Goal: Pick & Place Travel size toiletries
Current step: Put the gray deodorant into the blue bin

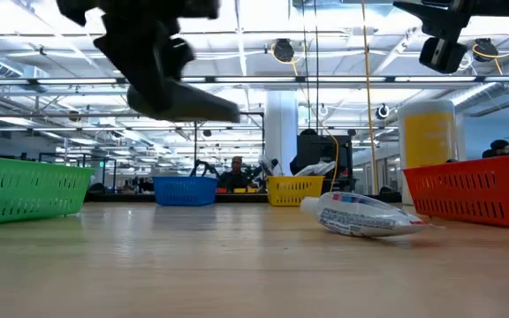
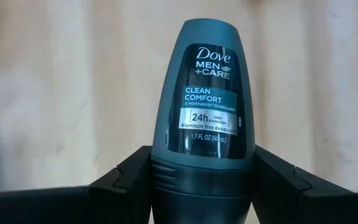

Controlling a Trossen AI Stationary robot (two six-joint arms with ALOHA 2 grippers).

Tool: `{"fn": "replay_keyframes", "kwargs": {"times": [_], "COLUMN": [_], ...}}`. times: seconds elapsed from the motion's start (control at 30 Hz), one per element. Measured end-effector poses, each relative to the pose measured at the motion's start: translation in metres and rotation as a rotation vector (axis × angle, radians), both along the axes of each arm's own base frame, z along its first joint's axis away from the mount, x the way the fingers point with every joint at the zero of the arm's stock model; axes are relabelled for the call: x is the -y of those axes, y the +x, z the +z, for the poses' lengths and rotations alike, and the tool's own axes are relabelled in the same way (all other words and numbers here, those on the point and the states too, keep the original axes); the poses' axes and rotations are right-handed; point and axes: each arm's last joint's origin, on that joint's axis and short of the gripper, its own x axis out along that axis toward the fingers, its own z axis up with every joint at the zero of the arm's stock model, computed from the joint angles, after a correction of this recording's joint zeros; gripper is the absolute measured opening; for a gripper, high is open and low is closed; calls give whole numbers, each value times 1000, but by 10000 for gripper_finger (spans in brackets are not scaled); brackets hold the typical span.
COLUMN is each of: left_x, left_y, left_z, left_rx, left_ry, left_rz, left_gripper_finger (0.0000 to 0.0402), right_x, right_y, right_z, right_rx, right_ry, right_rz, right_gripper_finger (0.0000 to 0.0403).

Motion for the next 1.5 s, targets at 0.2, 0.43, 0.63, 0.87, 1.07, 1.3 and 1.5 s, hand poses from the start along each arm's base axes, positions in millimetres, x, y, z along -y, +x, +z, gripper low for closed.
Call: {"fn": "replay_keyframes", "kwargs": {"times": [0.2,0.43,0.63,0.87,1.07,1.3,1.5], "left_x": [-42,-98,-150,-213,-245,-259,-264], "left_y": [-38,-64,-71,-65,-57,-50,-43], "left_z": [13,24,23,19,-14,-49,-60], "left_rx": [167,325,370,526,471,341,338], "left_ry": [-23,10,40,-84,-140,-134,-127], "left_rz": [300,673,944,1183,1329,1354,1323], "left_gripper_finger": [198,198,198,198,205,211,208], "right_x": [-3,-8,-13,-19,-26,-32,-36], "right_y": [8,22,35,53,71,85,95], "right_z": [-8,-13,-16,-14,-5,-7,-4], "right_rx": [-52,-24,25,7,12,-113,-205], "right_ry": [-19,-35,-46,-76,-141,-160,-219], "right_rz": [-21,-21,-22,-46,-44,-38,-24], "right_gripper_finger": [150,150,150,150,150,150,150]}}
